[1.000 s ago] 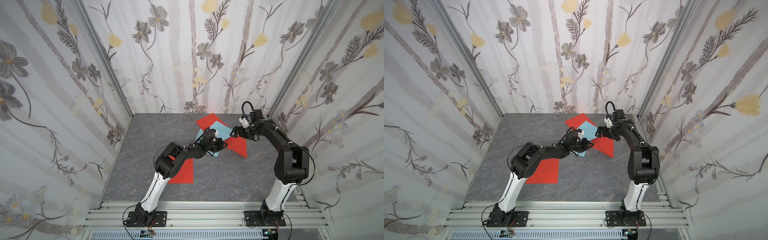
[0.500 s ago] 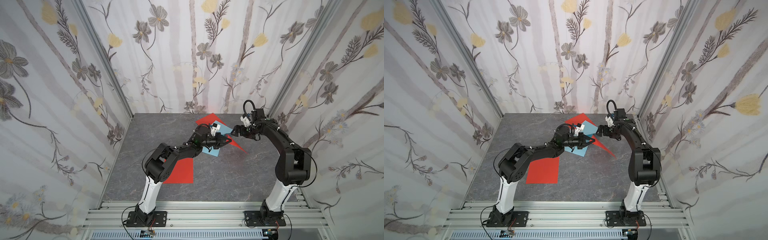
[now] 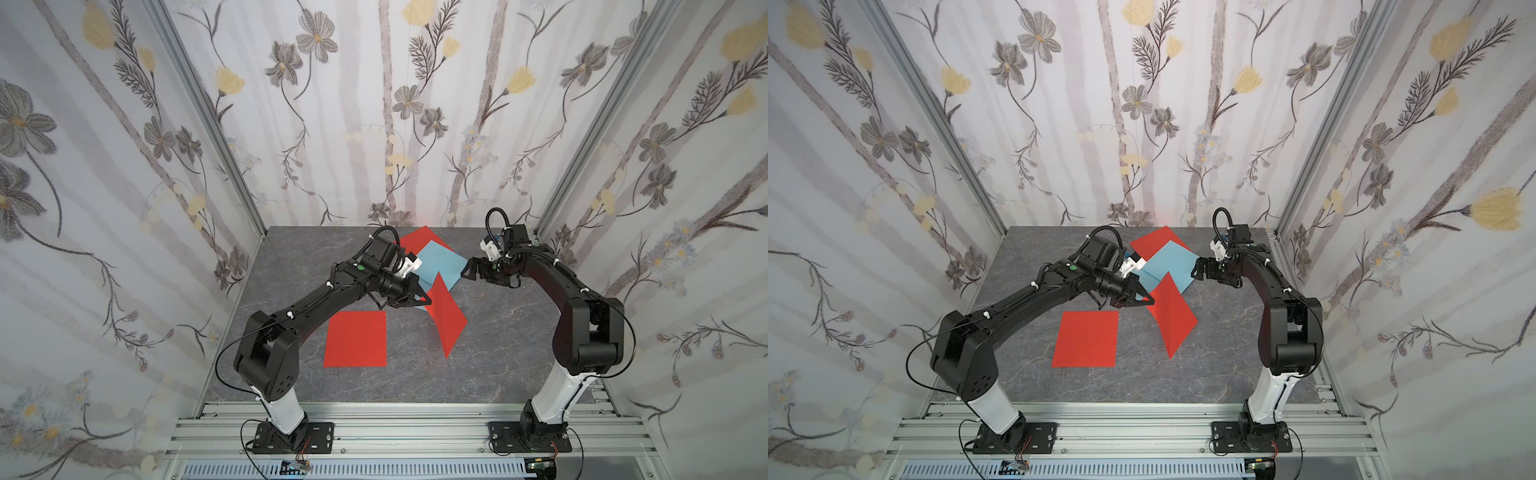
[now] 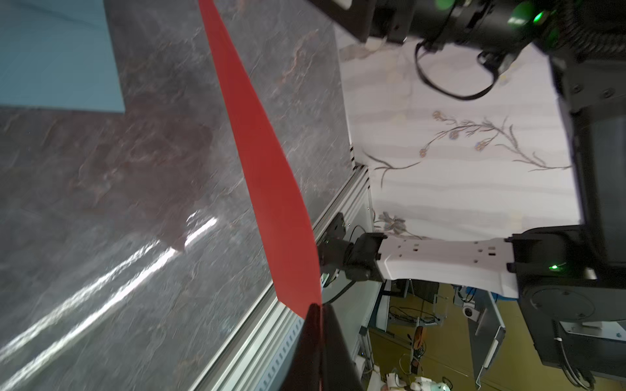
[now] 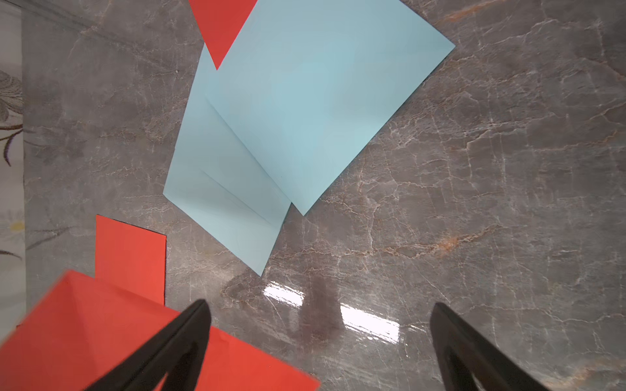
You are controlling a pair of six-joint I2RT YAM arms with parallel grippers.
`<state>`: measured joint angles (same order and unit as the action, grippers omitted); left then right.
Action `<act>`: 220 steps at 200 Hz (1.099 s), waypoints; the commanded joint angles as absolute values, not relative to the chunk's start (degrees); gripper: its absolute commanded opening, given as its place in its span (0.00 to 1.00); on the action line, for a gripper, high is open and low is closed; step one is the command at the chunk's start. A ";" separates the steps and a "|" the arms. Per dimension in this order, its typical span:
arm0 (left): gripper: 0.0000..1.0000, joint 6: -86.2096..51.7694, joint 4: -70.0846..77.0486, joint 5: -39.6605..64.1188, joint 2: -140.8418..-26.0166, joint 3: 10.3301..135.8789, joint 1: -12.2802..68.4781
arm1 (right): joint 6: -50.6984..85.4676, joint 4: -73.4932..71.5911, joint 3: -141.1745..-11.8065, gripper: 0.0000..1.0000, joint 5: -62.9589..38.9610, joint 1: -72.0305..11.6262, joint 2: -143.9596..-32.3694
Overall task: Sort the scattered colored papers by color
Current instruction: Pick up the colored paper from the center of the board, then place the colored paper.
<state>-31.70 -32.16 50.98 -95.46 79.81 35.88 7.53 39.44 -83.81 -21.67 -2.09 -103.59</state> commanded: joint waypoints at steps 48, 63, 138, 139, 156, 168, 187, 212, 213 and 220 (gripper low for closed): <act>0.00 -37.67 -39.08 28.78 -76.57 58.74 33.67 | 9.66 36.39 -80.59 1.00 -29.35 -5.71 -100.50; 0.00 -39.64 -37.54 24.81 -73.72 54.89 33.49 | 10.16 36.39 -79.40 1.00 -29.41 -7.44 -99.71; 0.00 -49.86 -39.50 4.55 -54.55 44.07 33.23 | 13.52 35.90 -79.06 1.00 -29.96 -15.68 -99.72; 0.00 -50.11 -39.30 4.34 -54.21 43.70 33.23 | 13.53 35.90 -79.04 1.00 -29.92 -15.79 -99.75; 0.00 -54.81 -35.48 1.99 -48.74 37.59 33.15 | 13.62 35.96 -78.98 1.00 -29.31 -17.85 -99.67; 0.00 -57.85 -32.54 0.78 -45.43 33.26 33.23 | 13.62 35.94 -78.79 1.00 -29.10 -19.29 -99.78; 0.00 -62.01 -27.97 -1.33 -40.72 27.03 33.22 | 13.51 36.01 -79.10 1.00 -29.22 -21.24 -100.75; 0.00 -64.24 -24.87 -4.82 -36.74 23.13 33.34 | 14.58 35.98 -80.93 1.00 -30.30 -22.95 -102.66; 0.00 -64.24 -24.83 -4.96 -36.69 23.12 33.28 | 14.59 35.96 -81.07 1.00 -30.31 -22.99 -102.75; 0.00 -64.24 -25.00 -5.62 -36.50 23.14 33.23 | 14.60 36.05 -81.77 1.00 -30.32 -23.43 -103.29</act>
<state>-59.83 -30.59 -0.19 -38.11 24.18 33.28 13.50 36.14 -79.75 -28.91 -22.39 -102.02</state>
